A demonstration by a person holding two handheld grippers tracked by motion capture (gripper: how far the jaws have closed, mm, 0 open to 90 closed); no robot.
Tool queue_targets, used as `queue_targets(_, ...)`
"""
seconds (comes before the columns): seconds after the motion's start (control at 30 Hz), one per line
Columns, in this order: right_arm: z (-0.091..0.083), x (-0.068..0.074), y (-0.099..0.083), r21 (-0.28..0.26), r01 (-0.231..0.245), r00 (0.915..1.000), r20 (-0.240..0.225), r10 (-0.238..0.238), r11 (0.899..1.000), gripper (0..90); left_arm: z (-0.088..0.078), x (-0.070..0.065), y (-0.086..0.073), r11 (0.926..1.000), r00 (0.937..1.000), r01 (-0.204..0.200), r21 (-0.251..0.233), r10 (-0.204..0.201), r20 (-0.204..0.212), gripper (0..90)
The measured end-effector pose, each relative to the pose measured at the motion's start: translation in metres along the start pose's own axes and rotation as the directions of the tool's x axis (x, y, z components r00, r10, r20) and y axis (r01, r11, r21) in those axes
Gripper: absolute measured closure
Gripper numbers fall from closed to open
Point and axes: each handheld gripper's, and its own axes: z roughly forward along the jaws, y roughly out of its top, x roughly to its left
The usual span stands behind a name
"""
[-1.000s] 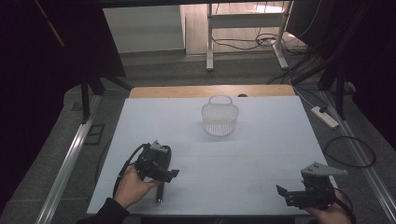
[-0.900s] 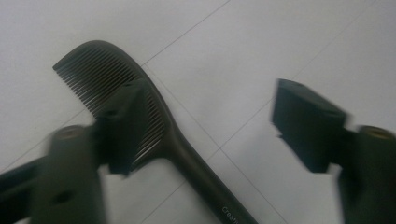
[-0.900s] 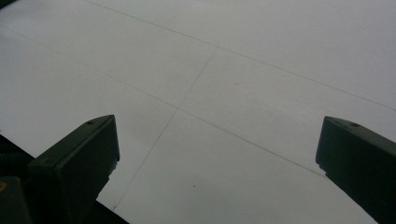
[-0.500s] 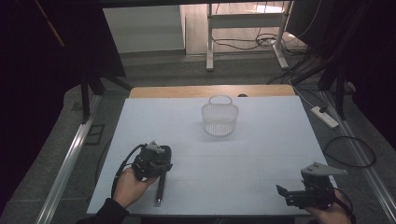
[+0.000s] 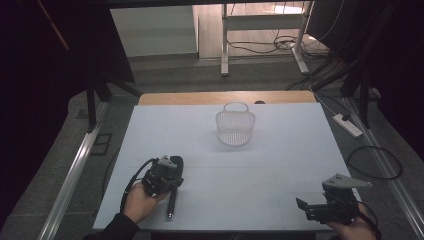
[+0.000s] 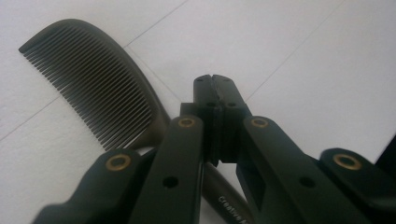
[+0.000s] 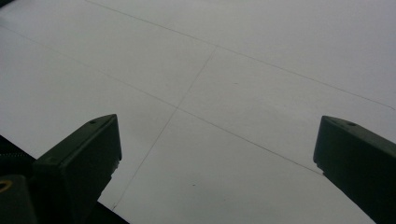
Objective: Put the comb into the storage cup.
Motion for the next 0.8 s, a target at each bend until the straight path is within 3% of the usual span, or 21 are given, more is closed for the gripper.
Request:
queue_targets(0.37, 0.0, 0.0, 0.0, 0.001, 0.002, 1.0, -0.001, -0.002, 1.0, 1.8, 0.016, -0.003, -0.003, 0.9957, 0.9993, -0.034, 0.086, 0.035, -0.012, 89.2)
queue_targets(0.57, 0.0, 0.0, 0.0, 0.001, 0.002, 1.0, -0.001, -0.002, 1.0, 2.1, 0.022, -0.003, -0.005, 0.9903, 0.9995, -0.03, 0.136, 0.031, -0.005, 89.2)
queue_targets(0.8, 0.0, 0.0, 0.0, 0.002, 0.003, 1.0, -0.003, -0.003, 1.0, 2.2, 0.021, -0.002, -0.006, 0.9875, 0.9996, -0.024, 0.156, 0.026, -0.008, 89.2)
